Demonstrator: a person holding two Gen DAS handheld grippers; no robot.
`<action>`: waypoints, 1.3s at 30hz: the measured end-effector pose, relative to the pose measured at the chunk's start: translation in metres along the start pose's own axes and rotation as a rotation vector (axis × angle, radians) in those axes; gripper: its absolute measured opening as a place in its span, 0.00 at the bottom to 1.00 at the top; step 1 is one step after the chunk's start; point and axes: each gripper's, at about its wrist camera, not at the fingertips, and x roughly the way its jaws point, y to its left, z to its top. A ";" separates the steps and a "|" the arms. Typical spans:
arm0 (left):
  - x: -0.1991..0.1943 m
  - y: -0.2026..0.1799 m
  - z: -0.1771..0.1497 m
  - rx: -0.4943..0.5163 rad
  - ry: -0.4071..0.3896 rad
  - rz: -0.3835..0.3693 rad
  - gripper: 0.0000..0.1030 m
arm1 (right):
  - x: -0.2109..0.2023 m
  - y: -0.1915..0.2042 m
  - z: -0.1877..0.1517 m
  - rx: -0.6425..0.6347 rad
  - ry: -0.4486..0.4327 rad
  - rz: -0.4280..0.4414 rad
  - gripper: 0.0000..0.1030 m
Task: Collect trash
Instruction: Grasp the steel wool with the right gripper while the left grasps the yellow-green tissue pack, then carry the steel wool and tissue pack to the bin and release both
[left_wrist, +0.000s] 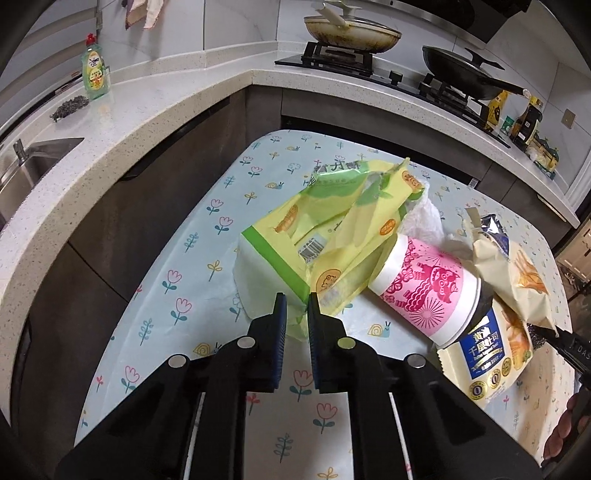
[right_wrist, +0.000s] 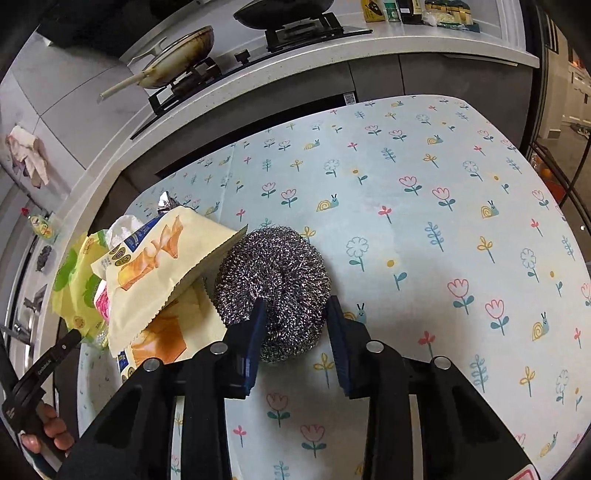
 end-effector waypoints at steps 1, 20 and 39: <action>-0.003 -0.001 0.000 -0.001 -0.004 -0.001 0.08 | -0.004 0.000 -0.001 0.001 -0.006 0.003 0.20; -0.123 -0.059 -0.011 0.052 -0.157 -0.096 0.01 | -0.123 -0.053 -0.032 0.058 -0.154 -0.018 0.15; -0.213 -0.158 -0.038 0.169 -0.236 -0.268 0.00 | -0.223 -0.126 -0.061 0.151 -0.302 -0.003 0.15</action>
